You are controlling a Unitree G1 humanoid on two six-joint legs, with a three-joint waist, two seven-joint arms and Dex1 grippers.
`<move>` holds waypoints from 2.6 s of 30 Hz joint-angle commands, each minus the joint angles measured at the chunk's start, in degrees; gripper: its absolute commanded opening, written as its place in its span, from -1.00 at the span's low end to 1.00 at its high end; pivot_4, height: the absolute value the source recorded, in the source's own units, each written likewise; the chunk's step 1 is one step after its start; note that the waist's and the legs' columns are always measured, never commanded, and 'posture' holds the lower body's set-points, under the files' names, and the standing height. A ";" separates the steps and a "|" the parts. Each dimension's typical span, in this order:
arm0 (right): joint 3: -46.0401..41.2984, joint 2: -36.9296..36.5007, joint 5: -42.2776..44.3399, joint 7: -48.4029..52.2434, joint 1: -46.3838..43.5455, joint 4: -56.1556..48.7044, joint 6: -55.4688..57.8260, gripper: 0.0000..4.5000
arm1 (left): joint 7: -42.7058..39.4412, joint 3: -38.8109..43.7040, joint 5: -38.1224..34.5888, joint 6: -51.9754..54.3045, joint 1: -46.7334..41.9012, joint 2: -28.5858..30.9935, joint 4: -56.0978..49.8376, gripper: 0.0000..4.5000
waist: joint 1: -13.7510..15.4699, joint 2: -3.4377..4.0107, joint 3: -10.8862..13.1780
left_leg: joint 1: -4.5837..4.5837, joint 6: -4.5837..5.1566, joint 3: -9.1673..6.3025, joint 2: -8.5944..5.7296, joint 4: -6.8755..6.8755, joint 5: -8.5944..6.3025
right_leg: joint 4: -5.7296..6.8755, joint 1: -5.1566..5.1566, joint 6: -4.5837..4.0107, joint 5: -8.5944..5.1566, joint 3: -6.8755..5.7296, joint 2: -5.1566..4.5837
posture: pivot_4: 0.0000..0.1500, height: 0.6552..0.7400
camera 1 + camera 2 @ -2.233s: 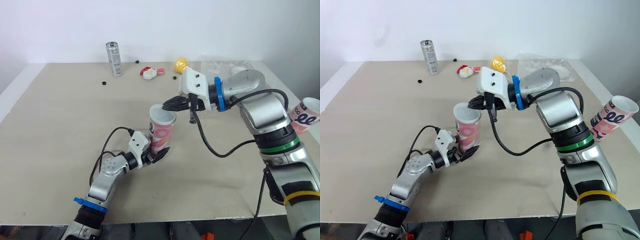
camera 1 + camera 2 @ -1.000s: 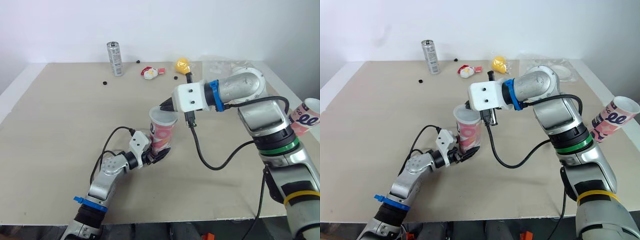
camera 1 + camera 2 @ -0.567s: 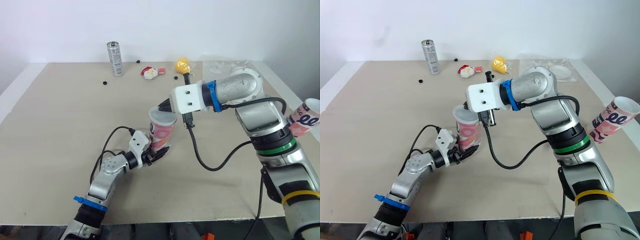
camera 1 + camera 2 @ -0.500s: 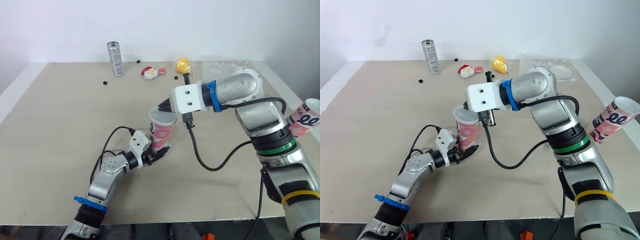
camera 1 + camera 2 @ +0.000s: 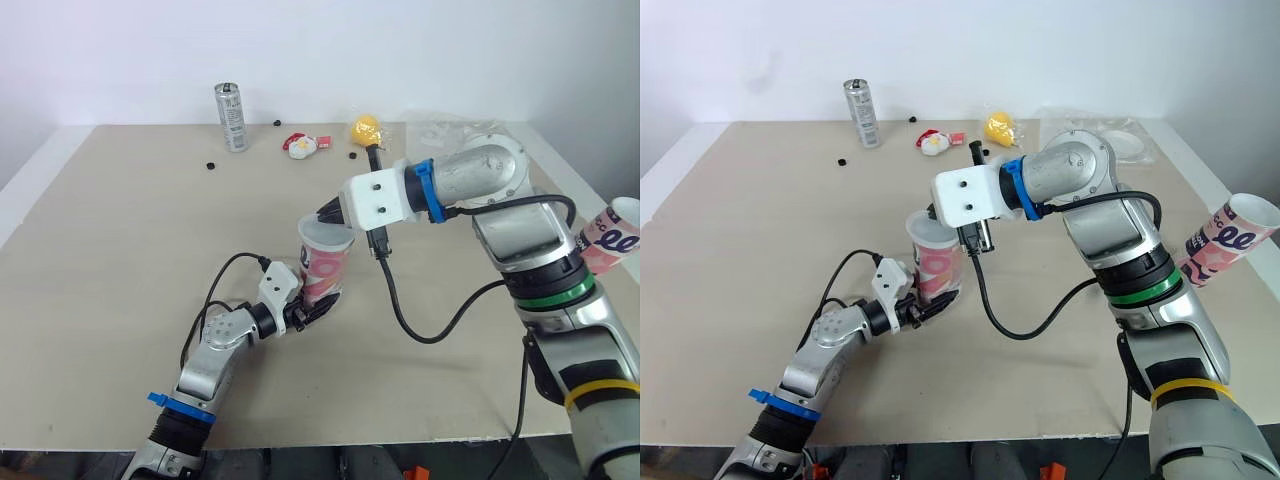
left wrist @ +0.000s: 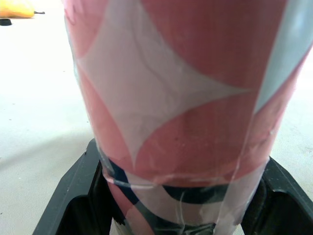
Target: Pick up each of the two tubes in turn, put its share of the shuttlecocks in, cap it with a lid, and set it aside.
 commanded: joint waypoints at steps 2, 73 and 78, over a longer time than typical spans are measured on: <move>0.29 -0.82 -1.64 0.32 -1.39 -0.73 -3.82 -1.00 | -0.32 -2.06 0.85 2.31 0.59 -0.29 2.88 0.19 | 0.07 0.00 0.00 | 0.00 0.00 0.00 0.00 -0.01 0.00 | -0.01 0.00 0.00 0.00 0.00 0.00 | 1.00 1.00; -0.09 -0.30 -6.42 -2.89 -2.75 4.16 -16.27 0.97 | -1.25 -2.18 0.56 3.30 0.71 -0.05 2.20 0.18 | 0.77 -0.02 -0.06 | 0.21 0.03 0.09 -0.03 -0.39 0.03 | -0.47 0.19 -0.10 0.06 -0.19 -0.25 | 1.00 1.00; -3.80 2.04 -1.37 -3.71 -7.14 6.92 -12.62 0.85 | -1.27 -2.18 0.53 3.30 0.72 -0.05 2.17 0.18 | 0.77 -0.01 -0.05 | 0.19 0.03 0.10 -0.02 -0.40 0.03 | -0.48 0.16 -0.13 0.09 -0.21 -0.25 | 1.00 1.00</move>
